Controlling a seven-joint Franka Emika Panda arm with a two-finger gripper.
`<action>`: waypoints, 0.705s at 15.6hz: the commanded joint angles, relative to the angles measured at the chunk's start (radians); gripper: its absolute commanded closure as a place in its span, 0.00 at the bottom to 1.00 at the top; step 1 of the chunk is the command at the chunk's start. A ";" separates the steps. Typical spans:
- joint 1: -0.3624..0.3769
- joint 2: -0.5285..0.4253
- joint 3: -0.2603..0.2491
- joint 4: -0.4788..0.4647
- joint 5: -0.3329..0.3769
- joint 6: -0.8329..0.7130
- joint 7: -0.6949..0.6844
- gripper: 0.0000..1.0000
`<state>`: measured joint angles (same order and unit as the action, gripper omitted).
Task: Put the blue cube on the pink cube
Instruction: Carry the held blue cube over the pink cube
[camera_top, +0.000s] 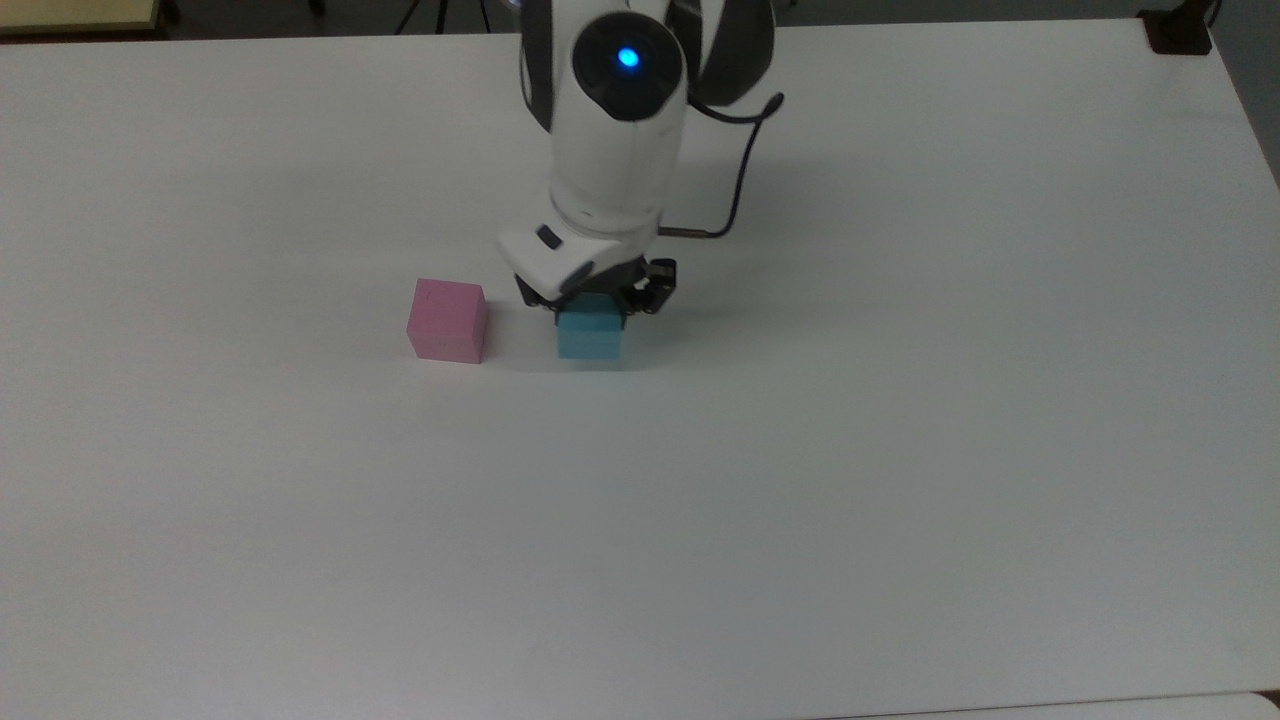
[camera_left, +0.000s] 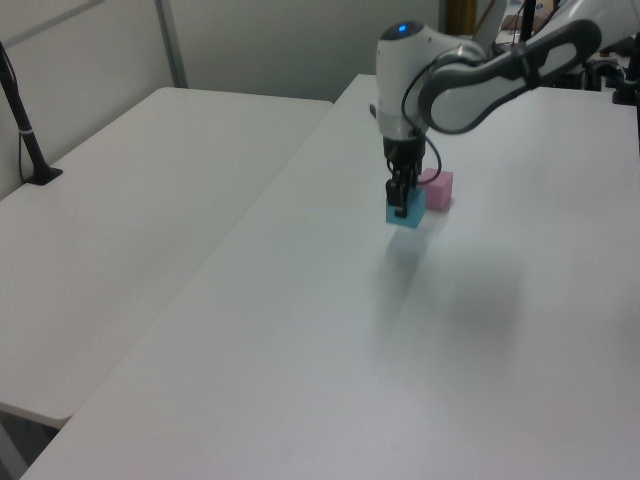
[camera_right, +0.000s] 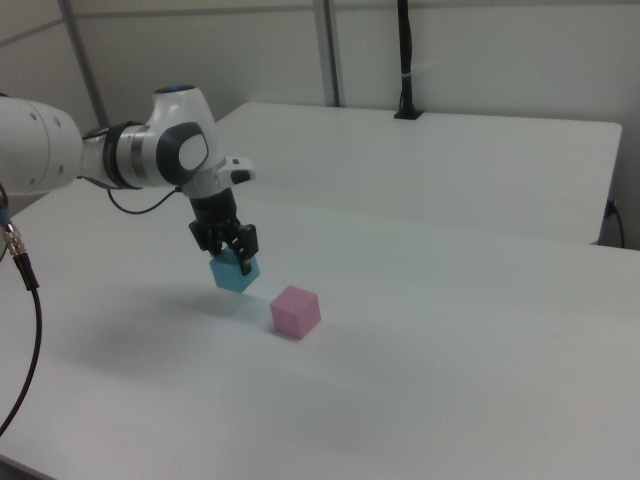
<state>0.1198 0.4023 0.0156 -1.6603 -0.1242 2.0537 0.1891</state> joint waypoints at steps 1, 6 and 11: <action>-0.067 -0.057 -0.014 -0.006 -0.005 -0.040 -0.078 0.69; -0.140 -0.054 -0.017 0.016 -0.006 -0.043 -0.125 0.63; -0.149 -0.042 -0.040 0.007 -0.011 -0.046 -0.161 0.50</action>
<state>-0.0352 0.3582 -0.0019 -1.6532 -0.1242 2.0334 0.0638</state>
